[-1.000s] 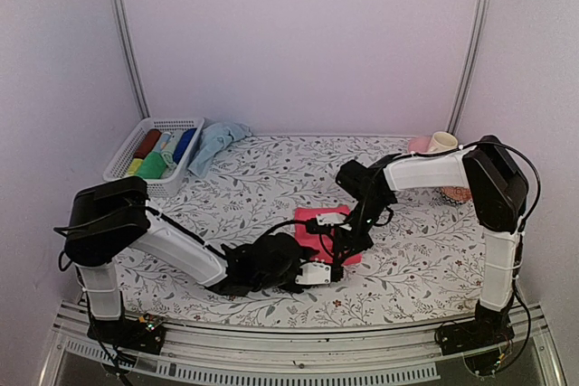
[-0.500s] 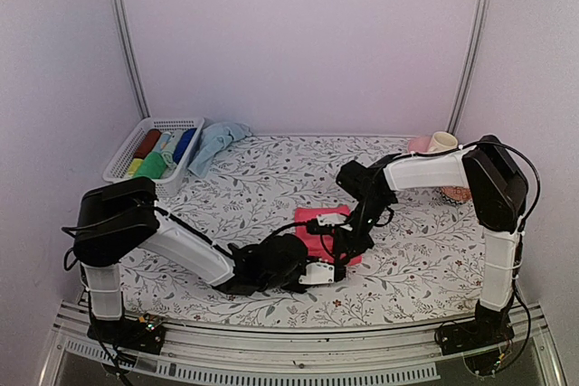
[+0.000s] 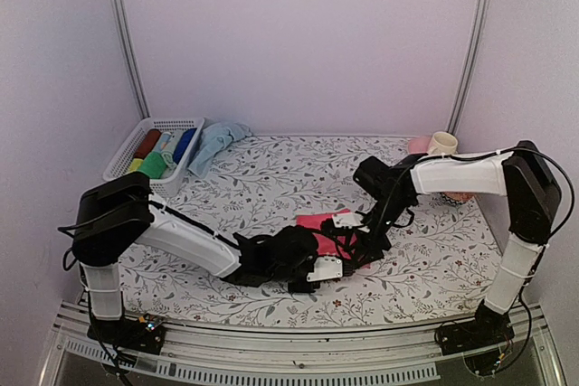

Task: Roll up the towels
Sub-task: Roll the towel at the center of the board.

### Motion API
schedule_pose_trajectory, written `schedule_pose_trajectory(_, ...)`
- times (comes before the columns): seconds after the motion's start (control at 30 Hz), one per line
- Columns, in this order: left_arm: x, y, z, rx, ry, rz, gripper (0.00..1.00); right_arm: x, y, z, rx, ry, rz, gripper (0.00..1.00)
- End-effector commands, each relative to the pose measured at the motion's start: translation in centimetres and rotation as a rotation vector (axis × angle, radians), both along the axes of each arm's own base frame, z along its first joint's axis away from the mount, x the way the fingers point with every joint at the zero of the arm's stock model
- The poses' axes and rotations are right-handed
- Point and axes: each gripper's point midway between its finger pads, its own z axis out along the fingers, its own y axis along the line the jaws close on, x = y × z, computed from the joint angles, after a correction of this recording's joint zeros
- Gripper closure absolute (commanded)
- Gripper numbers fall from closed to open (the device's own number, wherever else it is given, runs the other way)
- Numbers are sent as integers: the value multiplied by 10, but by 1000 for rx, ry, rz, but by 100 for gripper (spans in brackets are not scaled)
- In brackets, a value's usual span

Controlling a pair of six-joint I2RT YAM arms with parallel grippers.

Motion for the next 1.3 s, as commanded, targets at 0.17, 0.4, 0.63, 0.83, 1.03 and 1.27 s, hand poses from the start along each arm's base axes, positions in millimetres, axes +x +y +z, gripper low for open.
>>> schedule_pose_trajectory(0.17,-45,10,-35,71,454,34,100,11,-48,35,130,-257,-58,36)
schedule_pose_trajectory(0.4,-47,6,-35,49,692,71,100,-3,-73,36,199,-464,-40,34)
schedule_pose_trajectory(0.63,-35,9,-41,42,848,129,100,-12,-68,46,317,-639,45,32)
schedule_pose_trajectory(0.83,-30,14,-52,40,947,165,100,-19,-35,32,301,-736,139,34)
schedule_pose_trajectory(1.03,-23,20,-58,14,1032,203,99,-26,-11,15,275,-761,194,42)
schedule_pose_trajectory(1.27,-18,21,-58,2,1077,204,97,-21,-6,-12,200,-794,198,43)
